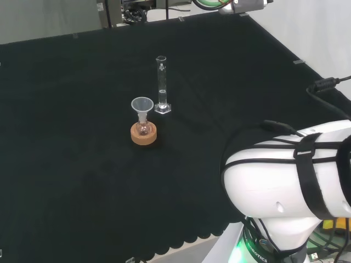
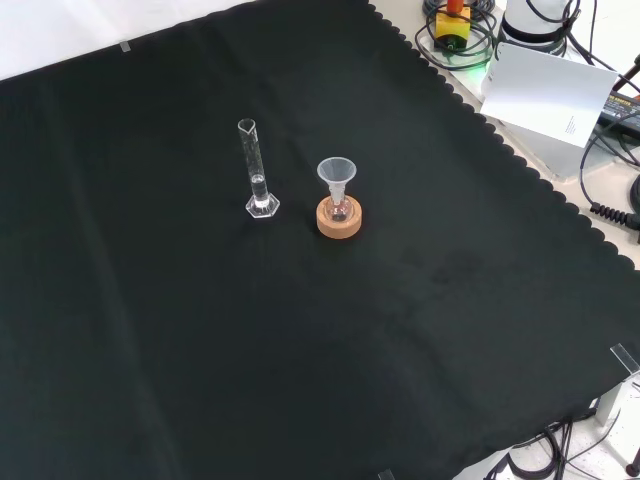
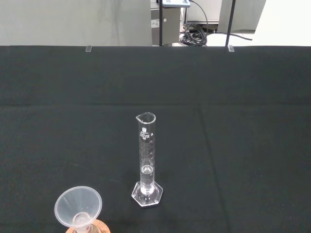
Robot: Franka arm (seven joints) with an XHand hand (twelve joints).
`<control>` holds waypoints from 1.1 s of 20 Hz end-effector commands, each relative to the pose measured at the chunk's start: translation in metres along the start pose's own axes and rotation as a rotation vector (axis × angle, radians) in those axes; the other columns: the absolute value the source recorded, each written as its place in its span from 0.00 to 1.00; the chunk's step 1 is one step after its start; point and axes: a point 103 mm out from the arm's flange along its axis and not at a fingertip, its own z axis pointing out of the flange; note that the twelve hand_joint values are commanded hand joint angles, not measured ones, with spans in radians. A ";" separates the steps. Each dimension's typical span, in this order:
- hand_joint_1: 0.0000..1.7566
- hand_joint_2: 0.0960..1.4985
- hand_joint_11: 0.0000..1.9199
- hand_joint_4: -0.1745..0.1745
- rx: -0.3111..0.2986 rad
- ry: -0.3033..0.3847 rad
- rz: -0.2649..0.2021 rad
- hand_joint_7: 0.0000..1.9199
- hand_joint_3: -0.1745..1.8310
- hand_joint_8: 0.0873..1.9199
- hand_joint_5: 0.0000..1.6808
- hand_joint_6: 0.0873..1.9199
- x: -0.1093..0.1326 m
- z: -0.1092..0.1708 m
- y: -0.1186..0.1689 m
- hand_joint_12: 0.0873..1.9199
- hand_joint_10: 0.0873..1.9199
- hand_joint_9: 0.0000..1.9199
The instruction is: Pick up the graduated cylinder.
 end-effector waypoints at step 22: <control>0.00 0.91 0.06 0.46 0.022 0.063 0.071 0.01 0.09 0.24 0.16 0.00 -0.037 0.055 0.042 0.71 0.32 0.12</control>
